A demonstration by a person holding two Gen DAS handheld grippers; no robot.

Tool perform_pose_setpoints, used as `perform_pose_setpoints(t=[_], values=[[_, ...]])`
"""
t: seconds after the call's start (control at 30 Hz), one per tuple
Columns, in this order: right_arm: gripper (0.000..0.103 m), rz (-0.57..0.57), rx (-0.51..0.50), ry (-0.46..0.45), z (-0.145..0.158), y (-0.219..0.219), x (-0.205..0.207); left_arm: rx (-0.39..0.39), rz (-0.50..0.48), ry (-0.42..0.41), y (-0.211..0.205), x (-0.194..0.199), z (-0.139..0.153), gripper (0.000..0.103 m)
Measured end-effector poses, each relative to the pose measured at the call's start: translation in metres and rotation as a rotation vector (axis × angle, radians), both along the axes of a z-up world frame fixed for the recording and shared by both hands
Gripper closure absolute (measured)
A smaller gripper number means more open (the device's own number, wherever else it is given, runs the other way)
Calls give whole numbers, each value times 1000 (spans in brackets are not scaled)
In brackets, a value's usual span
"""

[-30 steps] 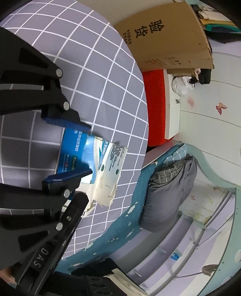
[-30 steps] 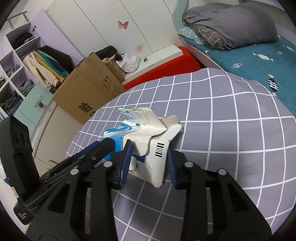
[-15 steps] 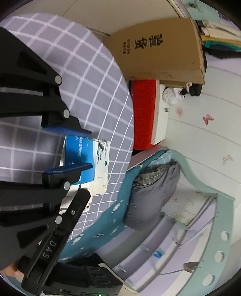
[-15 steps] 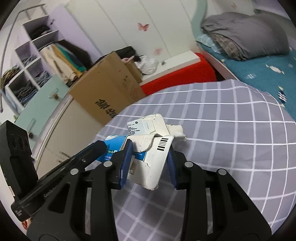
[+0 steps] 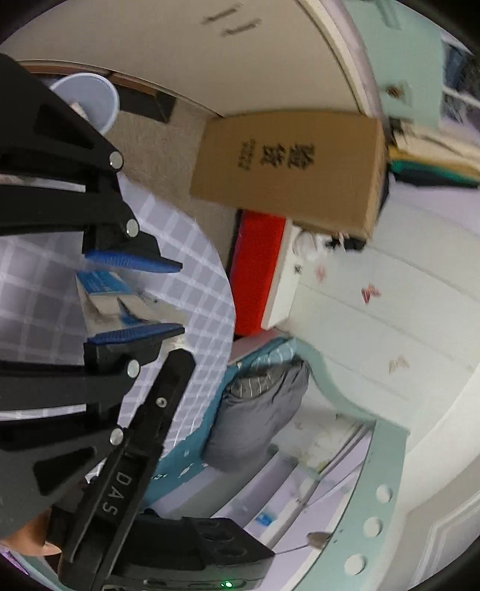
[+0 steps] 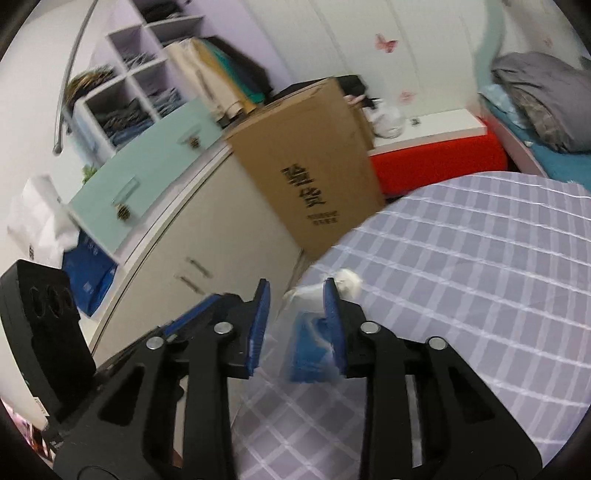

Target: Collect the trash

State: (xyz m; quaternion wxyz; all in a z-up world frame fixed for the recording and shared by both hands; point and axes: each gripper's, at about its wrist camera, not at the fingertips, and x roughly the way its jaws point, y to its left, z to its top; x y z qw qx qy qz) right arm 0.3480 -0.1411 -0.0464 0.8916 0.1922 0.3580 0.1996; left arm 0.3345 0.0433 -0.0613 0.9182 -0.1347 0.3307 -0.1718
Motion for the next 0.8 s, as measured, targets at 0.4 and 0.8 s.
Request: perform_pose_setpoints(t=[0.4,0.8], values=[[76,-81,-145,71,-34,23,3,24,-7,128,3,39,-68,52],[84,-113,45,118,-59,-51,15,-30,-43,190,-35,57,-83,36]])
